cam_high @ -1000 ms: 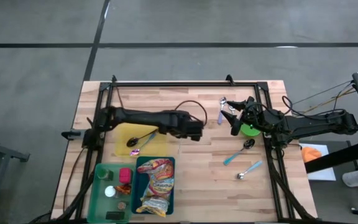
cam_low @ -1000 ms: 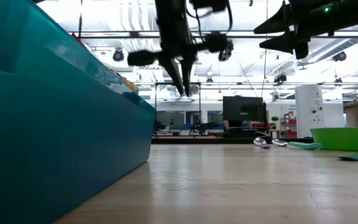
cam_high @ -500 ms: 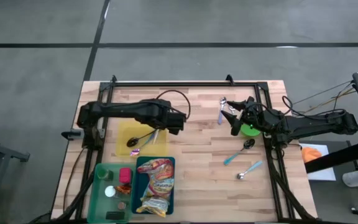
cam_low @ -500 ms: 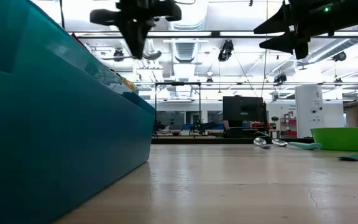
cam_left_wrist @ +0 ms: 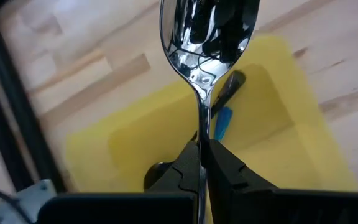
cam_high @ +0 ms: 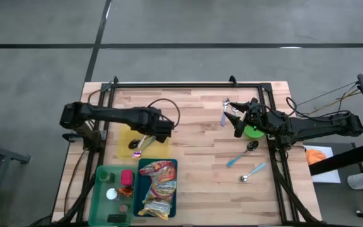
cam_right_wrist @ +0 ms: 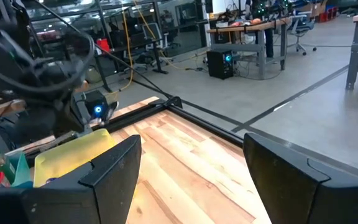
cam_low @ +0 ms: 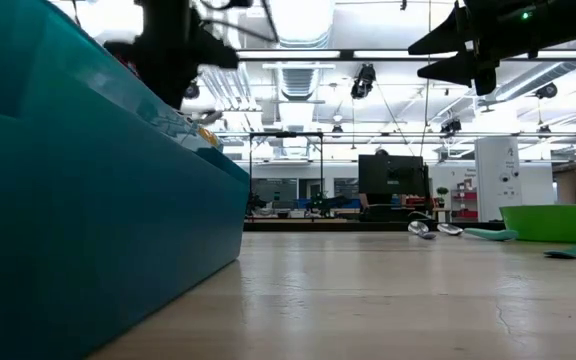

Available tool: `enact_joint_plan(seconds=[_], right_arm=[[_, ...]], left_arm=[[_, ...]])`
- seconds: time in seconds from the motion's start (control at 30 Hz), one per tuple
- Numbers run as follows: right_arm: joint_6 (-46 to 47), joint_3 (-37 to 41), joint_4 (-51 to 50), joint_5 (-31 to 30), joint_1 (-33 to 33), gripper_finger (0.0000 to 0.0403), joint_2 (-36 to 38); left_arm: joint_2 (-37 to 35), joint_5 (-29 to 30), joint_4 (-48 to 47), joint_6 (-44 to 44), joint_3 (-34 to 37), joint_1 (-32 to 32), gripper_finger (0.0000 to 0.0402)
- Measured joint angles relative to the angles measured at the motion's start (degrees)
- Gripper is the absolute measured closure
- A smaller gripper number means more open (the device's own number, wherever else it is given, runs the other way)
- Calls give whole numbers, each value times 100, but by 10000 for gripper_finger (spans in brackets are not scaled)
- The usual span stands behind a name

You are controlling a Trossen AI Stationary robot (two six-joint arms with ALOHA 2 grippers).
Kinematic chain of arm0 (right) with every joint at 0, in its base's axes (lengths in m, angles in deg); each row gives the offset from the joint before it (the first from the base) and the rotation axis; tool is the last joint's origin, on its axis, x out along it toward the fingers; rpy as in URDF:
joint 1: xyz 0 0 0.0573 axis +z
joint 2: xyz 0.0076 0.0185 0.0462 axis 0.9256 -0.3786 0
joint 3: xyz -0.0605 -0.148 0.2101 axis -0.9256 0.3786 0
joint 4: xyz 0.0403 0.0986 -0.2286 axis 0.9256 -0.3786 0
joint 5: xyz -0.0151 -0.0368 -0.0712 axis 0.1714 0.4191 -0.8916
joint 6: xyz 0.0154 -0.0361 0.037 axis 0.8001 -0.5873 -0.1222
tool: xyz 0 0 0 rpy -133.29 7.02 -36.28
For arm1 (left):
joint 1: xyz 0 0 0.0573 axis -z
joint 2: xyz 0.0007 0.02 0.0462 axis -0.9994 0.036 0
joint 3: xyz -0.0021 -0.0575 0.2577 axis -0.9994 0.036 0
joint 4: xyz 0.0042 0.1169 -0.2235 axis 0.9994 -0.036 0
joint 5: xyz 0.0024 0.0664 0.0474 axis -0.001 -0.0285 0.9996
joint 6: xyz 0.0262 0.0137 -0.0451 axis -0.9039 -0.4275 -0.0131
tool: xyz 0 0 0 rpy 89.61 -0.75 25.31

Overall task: Pick & Place Food Item
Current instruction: Put the silver spoon into the yellow bin

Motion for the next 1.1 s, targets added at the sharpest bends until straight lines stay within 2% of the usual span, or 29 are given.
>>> enact_joint_plan(seconds=[0.4,0.53,0.87,1.1], right_arm=[[-1,0,0,0,0,122,0],[0,0,0,0,-1,122,0],[0,0,0,0,1,122,0],[-1,0,1,0,0,122,0]], left_arm=[[-1249,-760,2579,-13,2895,0,397],[-1485,-895,3334,-566,3519,0,397],[-1549,-1342,4362,-814,4235,-2,388],[-1553,-1429,4462,-812,4219,-2,304]])
